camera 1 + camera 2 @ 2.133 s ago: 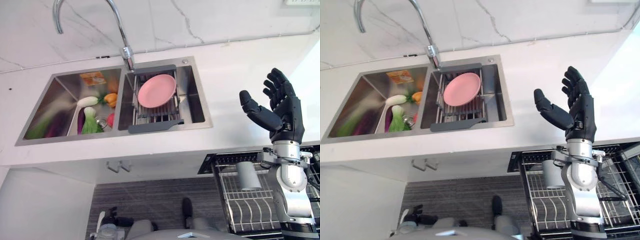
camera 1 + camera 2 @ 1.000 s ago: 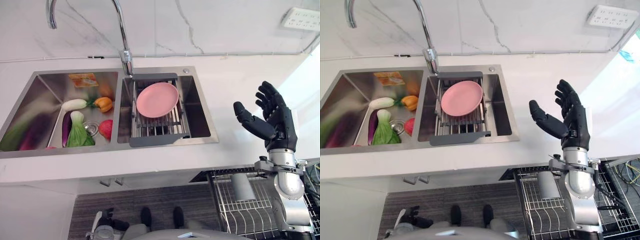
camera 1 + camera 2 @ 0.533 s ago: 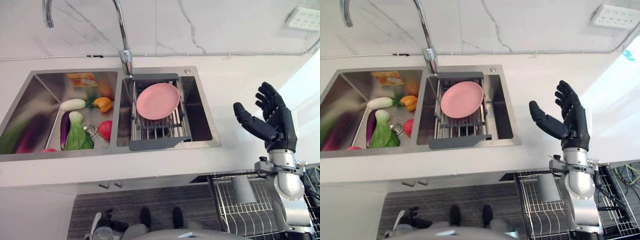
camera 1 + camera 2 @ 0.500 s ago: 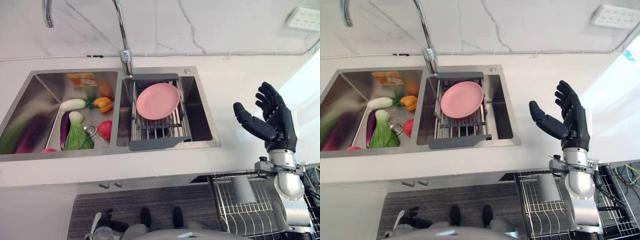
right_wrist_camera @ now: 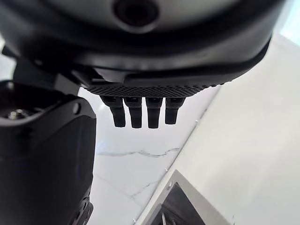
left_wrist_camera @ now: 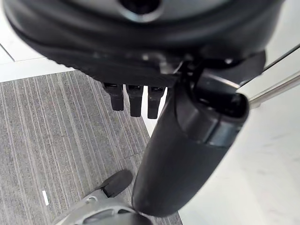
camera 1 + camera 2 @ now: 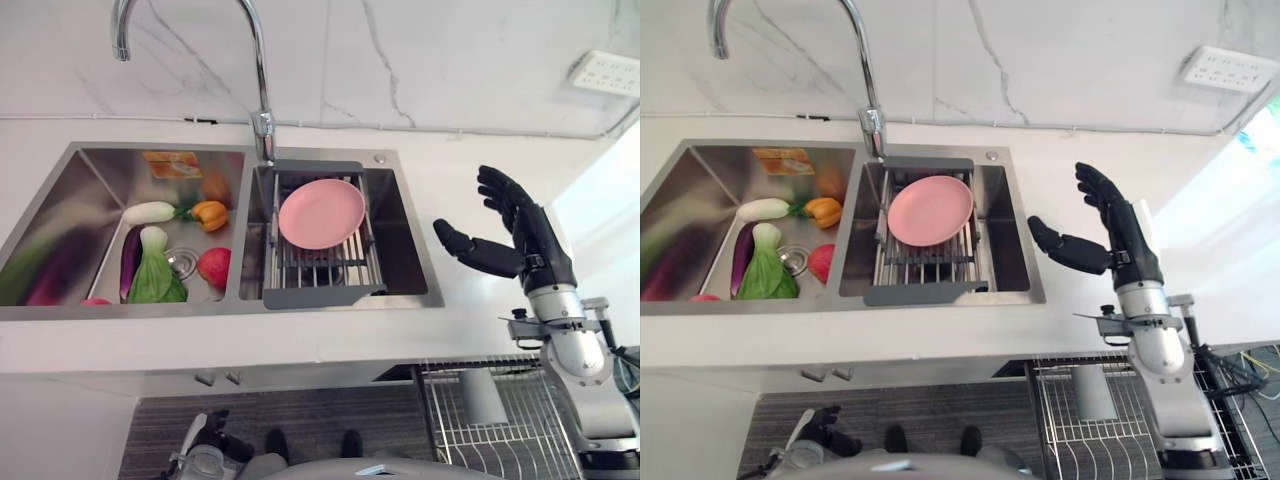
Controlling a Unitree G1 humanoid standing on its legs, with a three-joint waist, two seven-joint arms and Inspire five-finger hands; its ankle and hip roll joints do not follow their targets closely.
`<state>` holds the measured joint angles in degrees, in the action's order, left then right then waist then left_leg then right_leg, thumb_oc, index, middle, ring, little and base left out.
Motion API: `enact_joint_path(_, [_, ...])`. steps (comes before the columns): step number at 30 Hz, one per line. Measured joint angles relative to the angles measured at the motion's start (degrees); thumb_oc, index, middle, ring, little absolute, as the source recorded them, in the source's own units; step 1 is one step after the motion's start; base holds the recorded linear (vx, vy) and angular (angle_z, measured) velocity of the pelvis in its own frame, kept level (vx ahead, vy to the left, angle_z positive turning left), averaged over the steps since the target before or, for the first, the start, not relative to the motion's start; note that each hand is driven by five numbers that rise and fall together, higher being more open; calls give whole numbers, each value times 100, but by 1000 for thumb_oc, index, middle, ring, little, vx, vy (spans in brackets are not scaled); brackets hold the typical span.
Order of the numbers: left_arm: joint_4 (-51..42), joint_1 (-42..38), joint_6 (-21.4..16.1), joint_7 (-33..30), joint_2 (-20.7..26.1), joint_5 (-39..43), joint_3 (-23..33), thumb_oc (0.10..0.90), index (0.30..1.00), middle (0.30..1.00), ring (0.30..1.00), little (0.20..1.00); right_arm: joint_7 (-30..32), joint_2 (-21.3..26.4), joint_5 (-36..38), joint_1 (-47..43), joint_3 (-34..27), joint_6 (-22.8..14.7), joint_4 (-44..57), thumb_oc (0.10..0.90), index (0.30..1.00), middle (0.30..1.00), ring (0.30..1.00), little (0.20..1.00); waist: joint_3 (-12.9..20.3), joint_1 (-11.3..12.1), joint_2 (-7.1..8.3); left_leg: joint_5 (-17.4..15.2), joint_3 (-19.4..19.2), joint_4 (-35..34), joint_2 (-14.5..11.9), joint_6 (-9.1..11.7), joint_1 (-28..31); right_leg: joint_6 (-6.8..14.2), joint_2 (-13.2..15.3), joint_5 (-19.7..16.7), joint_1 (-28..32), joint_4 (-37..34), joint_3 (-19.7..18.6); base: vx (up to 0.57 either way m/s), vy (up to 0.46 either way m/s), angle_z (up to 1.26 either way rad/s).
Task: Place the dishes in the dishwasher.
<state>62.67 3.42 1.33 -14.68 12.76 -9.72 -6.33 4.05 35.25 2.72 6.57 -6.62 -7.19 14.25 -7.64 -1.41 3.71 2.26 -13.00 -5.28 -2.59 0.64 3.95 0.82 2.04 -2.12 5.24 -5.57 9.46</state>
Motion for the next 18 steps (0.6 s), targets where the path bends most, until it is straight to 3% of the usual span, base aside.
enact_joint_path(3, [100,43,19,-5,-33,-8,11,800,900,900,900,900,49,1115,-1207,-466,156,134,-164,800,900,900,900,900,25,8,-146,-29,-8,-2,7,-5,106,11,8,-8,102,1,-1,0,0,0])
enact_joint_path(5, [98,72,18,-9,-18,-19,9,800,900,900,900,900,81,1504,-1793,-734,244,194,-191,800,900,900,900,900,47,63,-189,-39,-5,-2,6,7,126,10,8,-7,116,2,-13,-1,8,-2])
enact_joint_path(13, [59,72,3,51,35,-209,1,800,900,900,900,900,-264,1885,-2526,-1562,1603,30,-519,800,900,900,900,900,-9,270,-81,-89,-10,23,76,37,117,0,103,23,161,-8,50,-3,13,7])
enact_joint_path(18, [71,173,5,94,71,-209,-1,800,900,900,900,900,-491,2091,-2578,-1953,2272,-113,-565,800,900,900,900,900,-26,335,-51,-183,21,191,162,-75,10,49,211,30,176,-10,147,-3,10,6])
